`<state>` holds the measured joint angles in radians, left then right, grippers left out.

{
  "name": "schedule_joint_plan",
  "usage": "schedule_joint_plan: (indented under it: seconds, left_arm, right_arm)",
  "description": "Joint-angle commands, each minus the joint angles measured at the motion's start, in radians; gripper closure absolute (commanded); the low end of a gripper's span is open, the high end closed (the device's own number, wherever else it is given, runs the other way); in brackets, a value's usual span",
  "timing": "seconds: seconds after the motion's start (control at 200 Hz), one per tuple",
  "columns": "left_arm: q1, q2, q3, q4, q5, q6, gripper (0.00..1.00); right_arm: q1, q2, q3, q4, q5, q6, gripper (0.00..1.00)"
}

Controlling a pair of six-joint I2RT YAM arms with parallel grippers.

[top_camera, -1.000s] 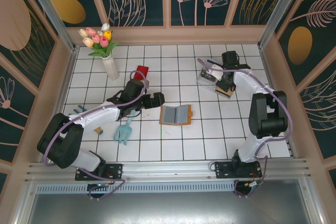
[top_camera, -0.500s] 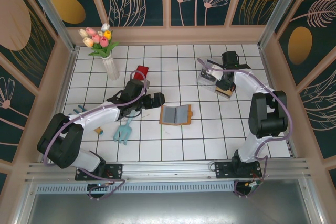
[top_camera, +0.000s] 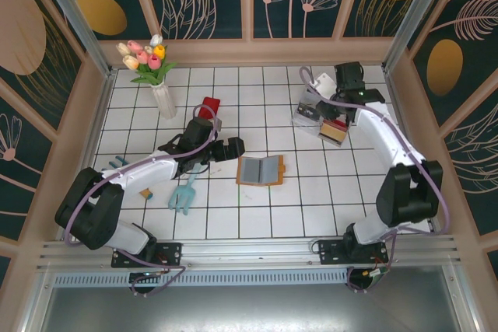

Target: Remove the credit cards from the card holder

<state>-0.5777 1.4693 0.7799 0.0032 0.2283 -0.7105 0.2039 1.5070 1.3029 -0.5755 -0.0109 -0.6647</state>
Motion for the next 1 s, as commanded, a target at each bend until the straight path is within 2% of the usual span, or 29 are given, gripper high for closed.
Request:
schedule_joint_plan:
  seconds: [0.0, 0.12, 0.18, 0.205, 0.33, 0.43, 0.53, 0.706, 0.751, 0.826, 0.991]
  left_arm:
    - [0.004, -0.013, -0.007, 0.018, 0.022, -0.010, 0.02]
    - [0.004, -0.019, -0.035, 0.045, 0.032, -0.025, 0.01]
    - [0.004, -0.017, -0.044, 0.053, 0.032, -0.034, 0.01]
    - [0.005, -0.017, -0.045, 0.054, 0.032, -0.036, 0.01]
    - [0.004, -0.026, -0.063, 0.062, 0.045, -0.049, 0.01]
    - [0.005, -0.035, -0.070, 0.056, 0.053, -0.049, 0.02]
    - [0.004, -0.039, -0.071, 0.055, 0.069, -0.056, 0.06]
    - [0.004, -0.036, -0.078, 0.044, 0.056, -0.101, 0.12]
    - [0.004, -0.035, -0.074, 0.031, 0.042, -0.103, 0.12]
    - [0.004, -0.027, -0.074, 0.025, 0.039, -0.110, 0.12]
    - [-0.004, -0.008, -0.077, 0.065, 0.079, -0.138, 0.17]
  right_arm:
    - [0.070, -0.090, -0.087, 0.046, -0.024, 0.143, 0.58]
    - [0.181, -0.197, -0.203, 0.152, 0.021, 0.264, 0.55]
    - [0.226, -0.239, -0.246, 0.224, 0.076, 0.424, 0.44]
    - [0.246, -0.247, -0.246, 0.225, 0.104, 0.500, 0.42]
    - [0.296, -0.239, -0.242, 0.179, 0.120, 0.761, 0.45]
    - [0.337, -0.227, -0.273, 0.178, 0.034, 0.878, 0.45]
    - [0.420, -0.216, -0.339, 0.255, -0.065, 0.977, 0.45]
    - [0.521, -0.159, -0.471, 0.416, -0.058, 1.304, 0.48]
    - [0.546, -0.150, -0.502, 0.467, -0.077, 1.355, 0.48]
    - [0.591, -0.131, -0.528, 0.506, -0.036, 1.423, 0.47]
    - [0.604, -0.049, -0.520, 0.436, 0.002, 1.493, 0.48]
